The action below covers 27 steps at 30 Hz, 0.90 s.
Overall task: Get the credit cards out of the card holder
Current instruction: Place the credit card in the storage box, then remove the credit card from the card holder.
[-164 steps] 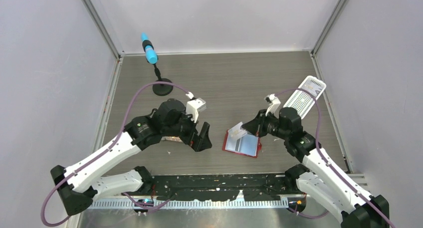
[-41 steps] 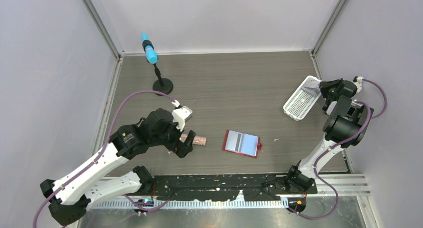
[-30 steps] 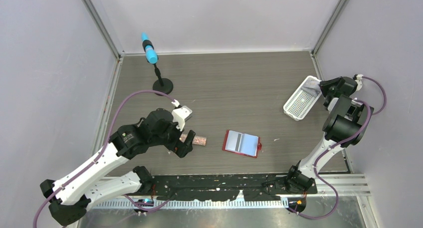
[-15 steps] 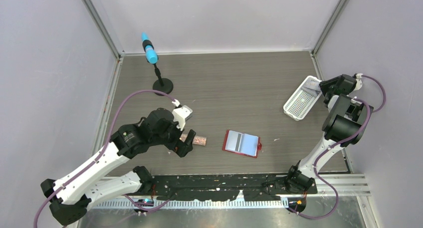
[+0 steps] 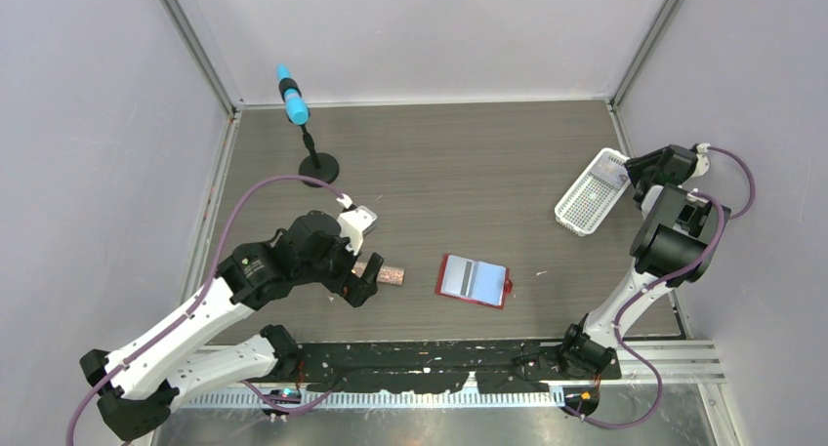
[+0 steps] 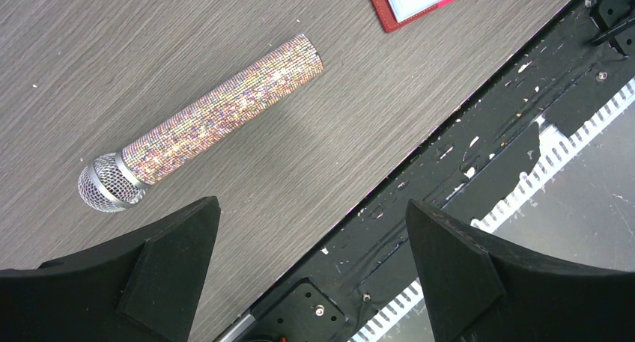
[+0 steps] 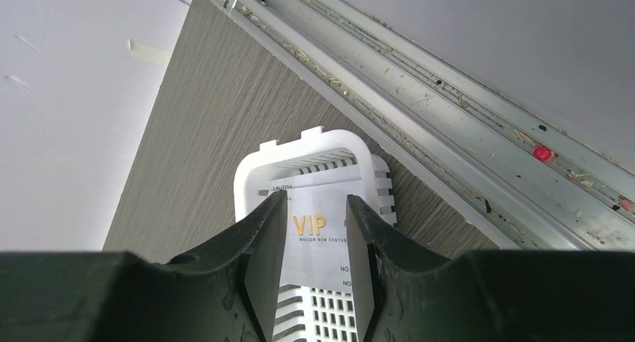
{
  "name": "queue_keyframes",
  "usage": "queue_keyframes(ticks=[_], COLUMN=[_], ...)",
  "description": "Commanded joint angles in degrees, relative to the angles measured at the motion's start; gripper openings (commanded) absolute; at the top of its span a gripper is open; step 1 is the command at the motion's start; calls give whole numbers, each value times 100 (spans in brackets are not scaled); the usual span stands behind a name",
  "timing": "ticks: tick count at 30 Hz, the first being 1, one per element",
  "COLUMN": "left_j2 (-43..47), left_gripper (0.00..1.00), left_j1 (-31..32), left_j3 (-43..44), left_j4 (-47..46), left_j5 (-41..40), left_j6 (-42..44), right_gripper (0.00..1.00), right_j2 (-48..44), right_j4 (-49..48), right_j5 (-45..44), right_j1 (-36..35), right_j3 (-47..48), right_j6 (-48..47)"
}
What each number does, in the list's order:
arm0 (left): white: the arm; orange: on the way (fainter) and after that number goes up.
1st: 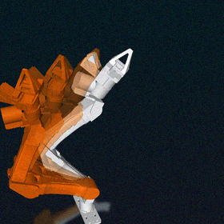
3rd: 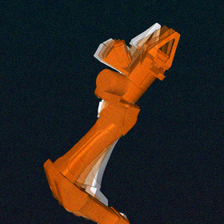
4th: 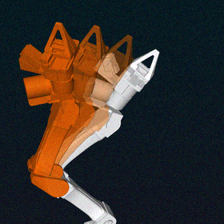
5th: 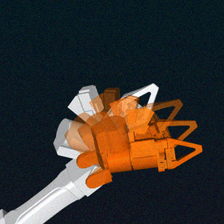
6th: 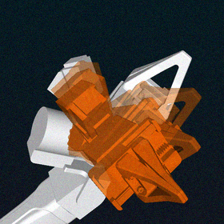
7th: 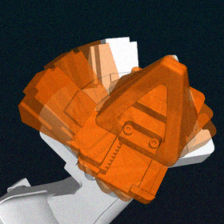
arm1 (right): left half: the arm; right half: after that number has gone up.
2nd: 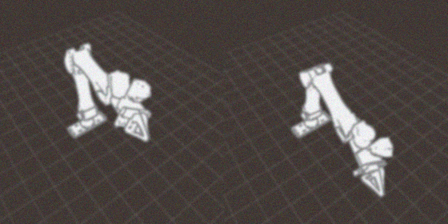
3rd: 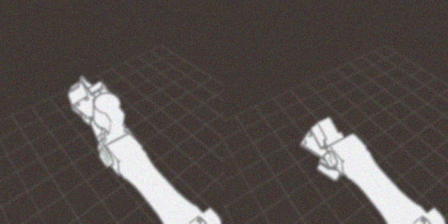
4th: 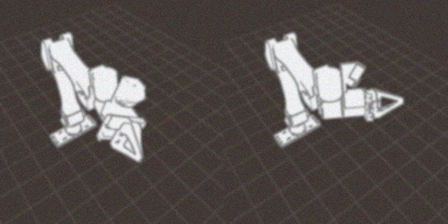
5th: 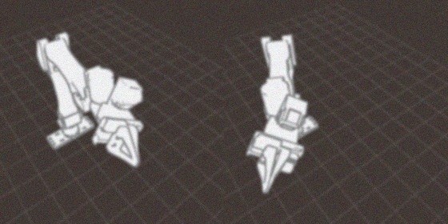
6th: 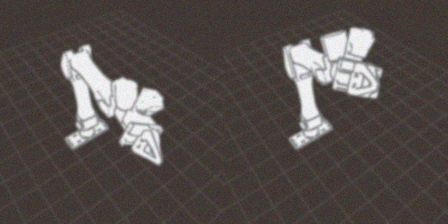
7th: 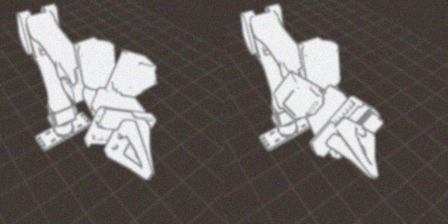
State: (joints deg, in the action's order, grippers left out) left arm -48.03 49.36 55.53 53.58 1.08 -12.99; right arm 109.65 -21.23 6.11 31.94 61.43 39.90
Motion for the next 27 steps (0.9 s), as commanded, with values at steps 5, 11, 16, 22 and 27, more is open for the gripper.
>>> queue_keyframes(ticks=[5,11,16,22,27], left_j2=[99,239,326,252,254], left_gripper=[99,99,99,99,99], left_j1=[-23,-23,-23,-23,-23], left_j3=[76,42,7,-44,-1], left_j4=[-174,-190,-187,-137,-79], left_j5=[-55,-247,-330,-569,-720], left_j6=[60,35,43,-10,-26], right_gripper=[41,40,40,40,40], right_j2=[-22,-388,-718,-1191,-1644], right_j4=[8,-282,-526,-877,-1019], right_j5=[-183,93,417,882,1378], right_j1=[260,220,174,62,-101], right_j3=[204,-134,-532,-1220,-1718], right_j6=[1,-126,162,263,242])
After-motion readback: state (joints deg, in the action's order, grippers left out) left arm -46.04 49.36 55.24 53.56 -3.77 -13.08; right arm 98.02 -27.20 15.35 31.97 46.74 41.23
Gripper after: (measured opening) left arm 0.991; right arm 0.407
